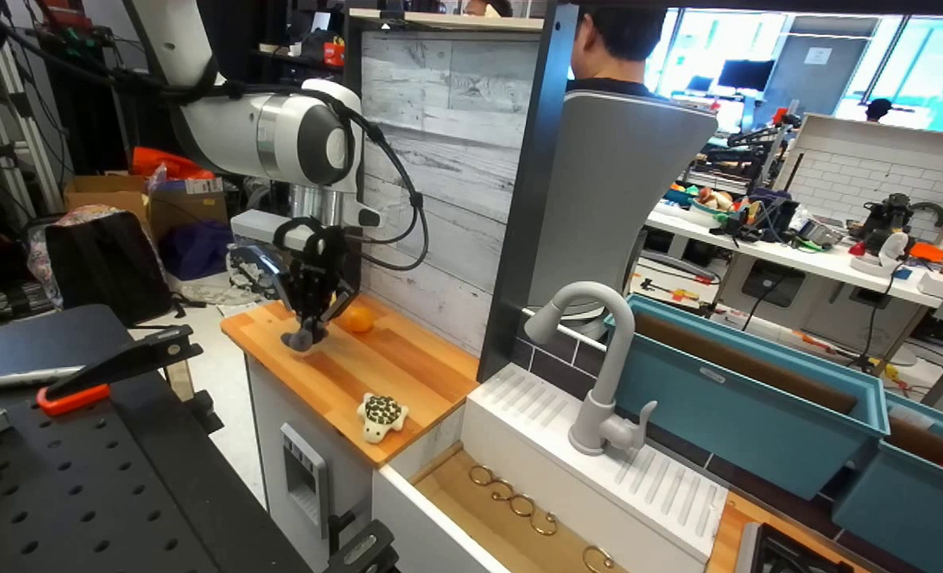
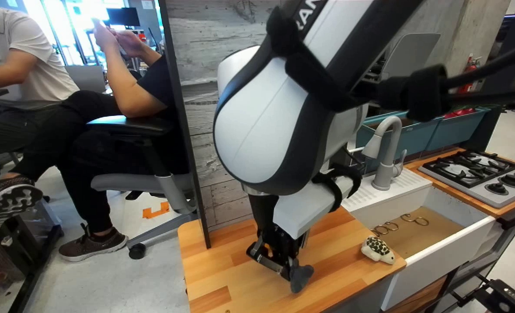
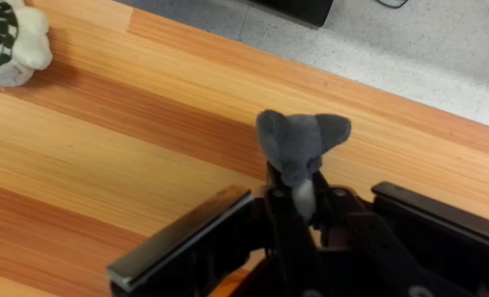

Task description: Move the grey plush toy forwards.

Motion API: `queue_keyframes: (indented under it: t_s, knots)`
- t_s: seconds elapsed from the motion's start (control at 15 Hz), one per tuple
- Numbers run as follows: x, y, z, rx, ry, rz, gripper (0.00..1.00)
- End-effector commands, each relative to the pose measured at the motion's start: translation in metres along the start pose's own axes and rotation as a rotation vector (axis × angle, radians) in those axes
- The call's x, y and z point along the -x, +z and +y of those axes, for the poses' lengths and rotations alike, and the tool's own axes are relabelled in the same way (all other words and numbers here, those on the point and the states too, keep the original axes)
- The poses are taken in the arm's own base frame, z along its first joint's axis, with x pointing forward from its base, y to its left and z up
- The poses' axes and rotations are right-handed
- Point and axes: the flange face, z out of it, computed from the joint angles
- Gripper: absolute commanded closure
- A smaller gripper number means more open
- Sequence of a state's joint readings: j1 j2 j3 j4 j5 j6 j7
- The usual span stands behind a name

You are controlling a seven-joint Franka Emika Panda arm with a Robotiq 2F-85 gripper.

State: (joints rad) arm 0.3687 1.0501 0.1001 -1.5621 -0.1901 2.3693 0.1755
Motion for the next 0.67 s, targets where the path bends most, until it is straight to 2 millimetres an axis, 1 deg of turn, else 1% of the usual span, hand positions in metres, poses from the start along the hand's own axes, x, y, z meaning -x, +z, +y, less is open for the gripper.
queue_keyframes:
  t_s: [0.0,0.33,0.4,0.47,0.6]
  knots:
    - [-0.007,-0.003,-0.016,-0.023,-0.057,-0.004,0.96]
    - [-0.007,0.004,-0.033,-0.038,-0.123,-0.011,0.96]
    - [-0.007,0.006,-0.034,-0.038,-0.129,-0.013,0.70]
    - [-0.008,0.009,-0.034,-0.039,-0.135,-0.016,0.60]
    - [-0.008,0.013,-0.035,-0.038,-0.142,-0.018,0.46]
